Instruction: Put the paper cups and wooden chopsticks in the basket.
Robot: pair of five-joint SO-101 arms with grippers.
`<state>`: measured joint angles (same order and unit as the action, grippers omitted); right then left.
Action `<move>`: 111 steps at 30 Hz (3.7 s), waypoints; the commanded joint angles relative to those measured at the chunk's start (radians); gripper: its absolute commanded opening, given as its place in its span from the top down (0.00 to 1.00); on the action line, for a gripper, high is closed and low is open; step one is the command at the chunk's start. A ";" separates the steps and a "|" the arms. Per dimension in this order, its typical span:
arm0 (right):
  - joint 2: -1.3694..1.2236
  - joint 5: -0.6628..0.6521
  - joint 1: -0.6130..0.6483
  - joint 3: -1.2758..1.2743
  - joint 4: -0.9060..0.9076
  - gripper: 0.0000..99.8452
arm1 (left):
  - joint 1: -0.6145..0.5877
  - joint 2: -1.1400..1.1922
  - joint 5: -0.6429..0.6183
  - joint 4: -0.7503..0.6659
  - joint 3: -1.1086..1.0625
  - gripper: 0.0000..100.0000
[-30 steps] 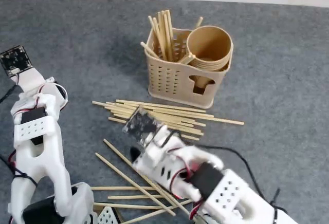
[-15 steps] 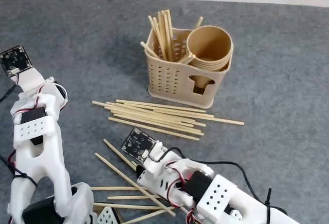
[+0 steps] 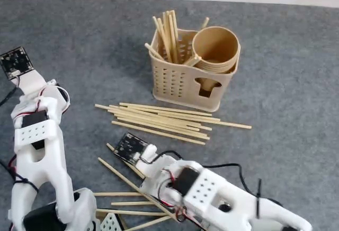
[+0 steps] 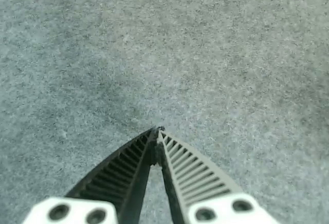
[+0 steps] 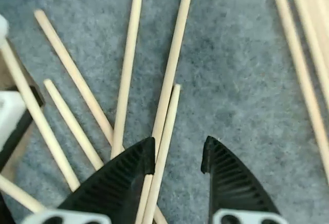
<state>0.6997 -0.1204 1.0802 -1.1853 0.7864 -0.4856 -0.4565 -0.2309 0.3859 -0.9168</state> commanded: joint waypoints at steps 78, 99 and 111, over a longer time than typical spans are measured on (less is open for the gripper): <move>-0.430 -0.011 -0.010 0.263 0.110 1.00 | 0.002 -0.025 -0.005 -0.018 0.008 0.99; 0.140 -0.014 -0.206 0.364 0.298 1.00 | 0.002 -0.025 -0.005 -0.018 0.008 0.99; 0.243 -0.014 -0.277 0.731 0.292 1.00 | 0.002 -0.025 -0.005 -0.018 0.008 0.99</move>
<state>0.9129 -0.1204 0.8163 -0.5900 1.0810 -0.4856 -0.4565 -0.2309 0.3859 -0.9168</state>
